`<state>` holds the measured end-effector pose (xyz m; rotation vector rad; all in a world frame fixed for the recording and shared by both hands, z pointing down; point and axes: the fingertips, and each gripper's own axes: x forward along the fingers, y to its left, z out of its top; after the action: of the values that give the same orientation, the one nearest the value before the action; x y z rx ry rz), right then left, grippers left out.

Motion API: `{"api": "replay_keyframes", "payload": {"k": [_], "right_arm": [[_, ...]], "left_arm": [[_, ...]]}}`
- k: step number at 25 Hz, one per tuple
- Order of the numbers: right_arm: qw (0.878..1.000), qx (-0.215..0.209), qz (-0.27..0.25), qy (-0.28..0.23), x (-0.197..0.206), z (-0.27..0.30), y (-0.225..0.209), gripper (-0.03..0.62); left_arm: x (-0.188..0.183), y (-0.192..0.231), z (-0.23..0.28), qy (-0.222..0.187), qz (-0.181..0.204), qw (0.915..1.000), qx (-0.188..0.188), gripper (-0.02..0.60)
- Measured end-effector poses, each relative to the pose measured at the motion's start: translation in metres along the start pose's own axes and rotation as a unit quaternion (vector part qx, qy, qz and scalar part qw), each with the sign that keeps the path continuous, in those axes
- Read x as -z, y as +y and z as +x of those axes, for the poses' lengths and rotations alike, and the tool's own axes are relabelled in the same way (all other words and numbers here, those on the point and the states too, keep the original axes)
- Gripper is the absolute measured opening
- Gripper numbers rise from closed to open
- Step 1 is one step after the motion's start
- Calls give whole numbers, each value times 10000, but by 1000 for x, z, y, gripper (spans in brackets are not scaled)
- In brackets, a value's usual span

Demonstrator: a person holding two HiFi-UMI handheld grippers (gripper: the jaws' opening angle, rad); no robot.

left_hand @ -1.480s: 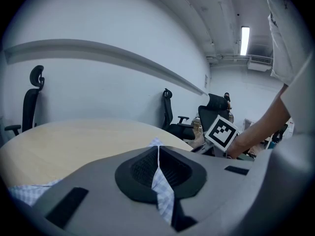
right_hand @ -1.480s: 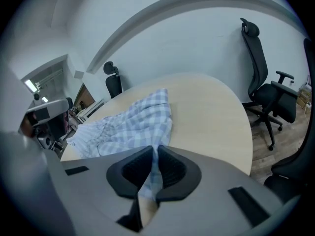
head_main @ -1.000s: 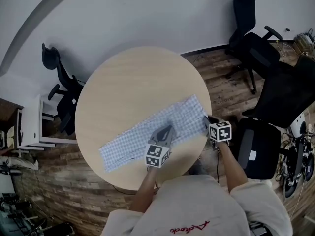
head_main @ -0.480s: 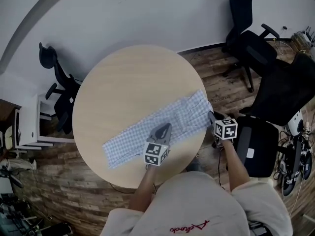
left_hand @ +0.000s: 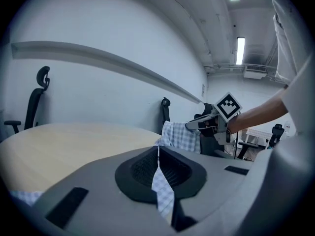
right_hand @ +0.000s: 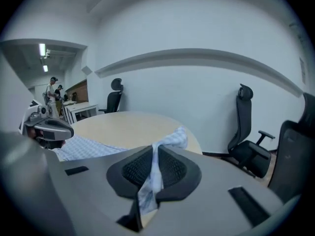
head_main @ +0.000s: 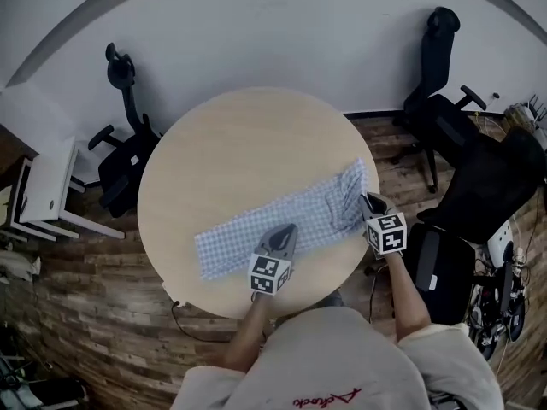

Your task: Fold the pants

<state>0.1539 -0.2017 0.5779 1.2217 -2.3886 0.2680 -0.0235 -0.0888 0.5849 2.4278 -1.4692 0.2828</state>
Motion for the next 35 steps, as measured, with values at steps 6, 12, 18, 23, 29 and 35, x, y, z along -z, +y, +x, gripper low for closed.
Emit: {"api": "replay_keyframes", "payload": {"k": [6,12,18,23,29,35], "right_arm": [[9919,-618,-1104,-112,-42,15,125,54],[9579,-1308,-2515,454,14,47,254,54],[9278,-1851,-2865,1511,111,73,328,127],[9314,-1966,-2607,1607,119,75,343,195],[9550,-1858,-2051,1062,78,58,325,195],[9882,-1152,-501,875,63,48,234,196]], "left_arm": [[10,37,-64,-199,-207,9990,-352,37],[43,70,-130,-151,-460,9956,-800,37],[76,104,-188,17,-660,9897,-1269,37],[77,116,-194,9,-658,9903,-1226,38],[64,89,-157,35,-521,9965,-655,37],[39,52,-100,55,-308,9994,-118,37]]}}
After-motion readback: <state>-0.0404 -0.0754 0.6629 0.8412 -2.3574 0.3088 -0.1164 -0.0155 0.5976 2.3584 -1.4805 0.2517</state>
